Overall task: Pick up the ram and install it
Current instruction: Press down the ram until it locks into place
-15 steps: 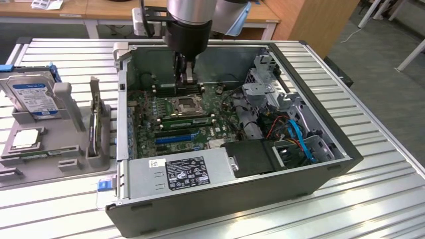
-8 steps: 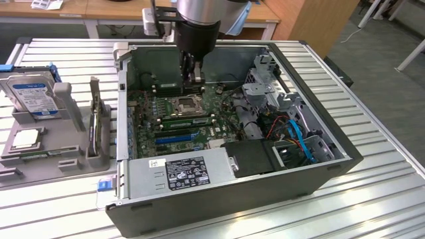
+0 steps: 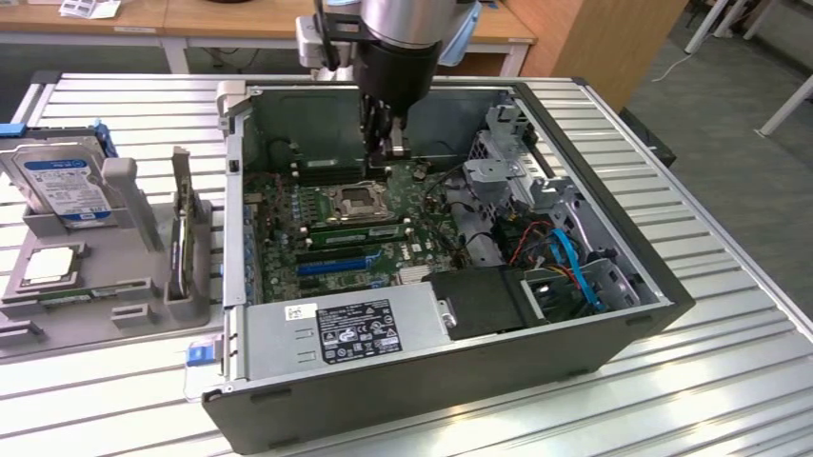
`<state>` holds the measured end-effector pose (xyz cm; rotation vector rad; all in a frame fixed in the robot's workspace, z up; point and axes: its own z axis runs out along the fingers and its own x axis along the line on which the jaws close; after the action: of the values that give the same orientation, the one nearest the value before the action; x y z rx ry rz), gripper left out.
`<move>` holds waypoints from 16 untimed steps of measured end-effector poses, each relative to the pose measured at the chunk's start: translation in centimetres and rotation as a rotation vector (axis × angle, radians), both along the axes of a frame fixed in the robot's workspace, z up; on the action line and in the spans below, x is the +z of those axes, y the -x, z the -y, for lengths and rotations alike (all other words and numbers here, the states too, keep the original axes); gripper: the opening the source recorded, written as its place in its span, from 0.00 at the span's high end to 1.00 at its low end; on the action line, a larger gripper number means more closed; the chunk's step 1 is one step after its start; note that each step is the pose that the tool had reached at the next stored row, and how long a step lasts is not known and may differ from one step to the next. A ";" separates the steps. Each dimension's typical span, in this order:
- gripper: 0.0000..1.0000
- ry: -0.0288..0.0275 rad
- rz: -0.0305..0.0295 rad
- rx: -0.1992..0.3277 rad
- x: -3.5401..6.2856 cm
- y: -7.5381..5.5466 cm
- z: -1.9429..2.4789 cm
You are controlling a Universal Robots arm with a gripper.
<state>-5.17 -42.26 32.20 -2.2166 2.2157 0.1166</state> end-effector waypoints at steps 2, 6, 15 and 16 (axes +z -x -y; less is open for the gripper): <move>0.90 0.0000 -0.0007 0.000 0.00 -0.3 0.00; 0.90 0.0000 -0.0009 0.000 0.00 -0.5 0.00; 0.90 0.0000 -0.0009 0.000 0.00 -0.5 0.00; 0.90 -0.0001 -0.0009 0.000 0.00 -0.5 0.00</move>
<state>-4.69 -42.26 32.20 -2.2169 2.2161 0.1177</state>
